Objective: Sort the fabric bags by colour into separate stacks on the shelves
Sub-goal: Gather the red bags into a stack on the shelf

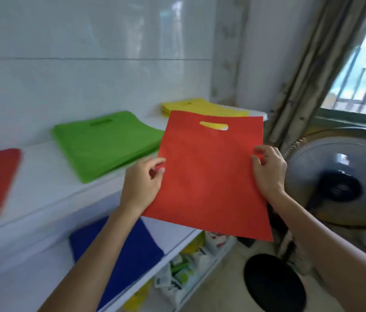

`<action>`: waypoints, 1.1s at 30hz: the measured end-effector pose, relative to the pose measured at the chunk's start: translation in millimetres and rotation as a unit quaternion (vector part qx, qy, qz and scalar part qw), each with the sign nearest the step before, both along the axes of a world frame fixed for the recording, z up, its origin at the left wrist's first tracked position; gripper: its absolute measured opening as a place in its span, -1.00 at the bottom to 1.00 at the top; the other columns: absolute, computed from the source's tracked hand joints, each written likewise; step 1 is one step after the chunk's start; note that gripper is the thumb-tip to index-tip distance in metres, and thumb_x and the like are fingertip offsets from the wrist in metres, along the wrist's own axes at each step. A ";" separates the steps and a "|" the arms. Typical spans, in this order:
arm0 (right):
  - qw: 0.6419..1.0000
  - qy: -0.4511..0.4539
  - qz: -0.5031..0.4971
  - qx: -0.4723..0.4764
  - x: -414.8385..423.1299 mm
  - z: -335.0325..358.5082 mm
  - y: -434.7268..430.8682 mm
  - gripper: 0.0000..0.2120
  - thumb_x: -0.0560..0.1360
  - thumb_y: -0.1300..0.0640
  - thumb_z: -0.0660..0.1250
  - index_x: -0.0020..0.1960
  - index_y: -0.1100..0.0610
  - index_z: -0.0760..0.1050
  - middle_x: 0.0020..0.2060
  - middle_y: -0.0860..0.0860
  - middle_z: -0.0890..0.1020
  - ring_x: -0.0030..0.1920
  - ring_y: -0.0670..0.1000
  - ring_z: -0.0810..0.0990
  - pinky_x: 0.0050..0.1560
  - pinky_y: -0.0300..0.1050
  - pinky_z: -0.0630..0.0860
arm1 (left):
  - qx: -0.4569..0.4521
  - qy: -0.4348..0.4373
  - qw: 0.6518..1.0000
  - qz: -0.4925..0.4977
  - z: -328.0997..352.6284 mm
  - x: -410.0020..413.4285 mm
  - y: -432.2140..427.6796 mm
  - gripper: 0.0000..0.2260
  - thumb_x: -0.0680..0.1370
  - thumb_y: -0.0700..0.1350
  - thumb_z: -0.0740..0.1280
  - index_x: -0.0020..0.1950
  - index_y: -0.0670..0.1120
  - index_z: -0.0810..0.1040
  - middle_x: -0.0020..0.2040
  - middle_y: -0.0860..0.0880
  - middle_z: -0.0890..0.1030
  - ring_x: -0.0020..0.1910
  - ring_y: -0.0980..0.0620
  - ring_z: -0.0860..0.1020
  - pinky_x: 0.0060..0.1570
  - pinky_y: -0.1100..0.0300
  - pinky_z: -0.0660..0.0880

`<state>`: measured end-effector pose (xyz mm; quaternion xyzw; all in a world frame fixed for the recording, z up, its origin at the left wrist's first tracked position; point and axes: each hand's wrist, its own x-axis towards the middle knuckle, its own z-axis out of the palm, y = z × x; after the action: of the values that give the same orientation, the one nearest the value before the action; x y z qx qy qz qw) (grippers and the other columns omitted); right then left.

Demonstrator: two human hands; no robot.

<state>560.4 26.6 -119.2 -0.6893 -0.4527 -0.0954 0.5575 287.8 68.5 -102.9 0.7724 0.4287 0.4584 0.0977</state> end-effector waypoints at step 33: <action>0.930 0.035 0.067 -0.361 259.1 -242.9 138.2 -0.72 0.53 0.36 0.17 0.17 0.23 0.54 0.12 0.04 0.53 0.10 0.03 0.52 0.07 -0.25 0.39 | -0.320 0.047 0.946 -0.003 -279.7 264.6 145.7 -0.82 0.50 -0.28 0.33 0.05 -0.13 0.65 -0.06 -0.02 0.61 -0.16 0.13 0.52 -0.14 0.51 0.32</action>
<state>819.5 164.8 -362.1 -0.8150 -0.4815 0.1364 0.2919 552.4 214.2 -382.6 0.7220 0.5551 0.2599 0.3211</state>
